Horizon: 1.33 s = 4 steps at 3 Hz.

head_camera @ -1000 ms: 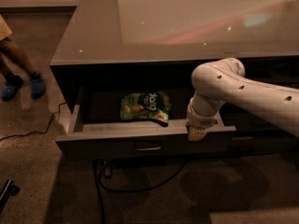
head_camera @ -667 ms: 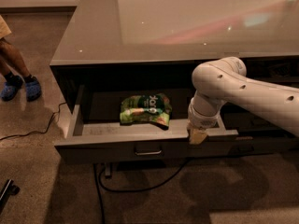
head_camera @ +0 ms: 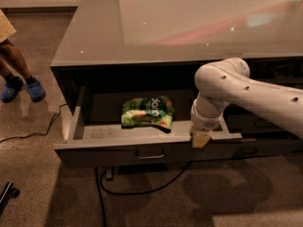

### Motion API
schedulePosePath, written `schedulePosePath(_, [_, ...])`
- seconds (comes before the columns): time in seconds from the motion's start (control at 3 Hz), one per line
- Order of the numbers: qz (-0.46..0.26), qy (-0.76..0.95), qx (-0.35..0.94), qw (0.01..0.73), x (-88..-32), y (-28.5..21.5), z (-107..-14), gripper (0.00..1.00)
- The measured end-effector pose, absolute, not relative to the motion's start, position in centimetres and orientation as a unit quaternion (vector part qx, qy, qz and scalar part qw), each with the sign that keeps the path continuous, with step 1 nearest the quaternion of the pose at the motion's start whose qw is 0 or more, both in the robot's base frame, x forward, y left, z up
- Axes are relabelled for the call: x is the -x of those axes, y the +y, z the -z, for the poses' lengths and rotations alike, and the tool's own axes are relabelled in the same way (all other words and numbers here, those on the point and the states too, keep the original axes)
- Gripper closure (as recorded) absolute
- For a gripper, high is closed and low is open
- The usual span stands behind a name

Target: Open top drawer

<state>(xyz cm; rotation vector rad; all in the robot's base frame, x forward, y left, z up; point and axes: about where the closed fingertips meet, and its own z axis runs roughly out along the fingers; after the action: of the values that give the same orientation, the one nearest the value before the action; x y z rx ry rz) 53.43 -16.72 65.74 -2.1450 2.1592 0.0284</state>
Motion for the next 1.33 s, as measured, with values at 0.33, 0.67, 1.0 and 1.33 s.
schedulePosePath(0.33, [-0.009,0.709,0.704,0.049,-53.43,-16.72,-65.73,0.39])
schedulePosePath(0.67, [-0.009,0.709,0.704,0.049,-53.43,-16.72,-65.73,0.15])
schedulePosePath(1.0, [-0.009,0.709,0.704,0.049,-53.43,-16.72,-65.73,0.0])
schedulePosePath(1.33, [-0.009,0.709,0.704,0.049,-53.42,-16.72,-65.73,0.0])
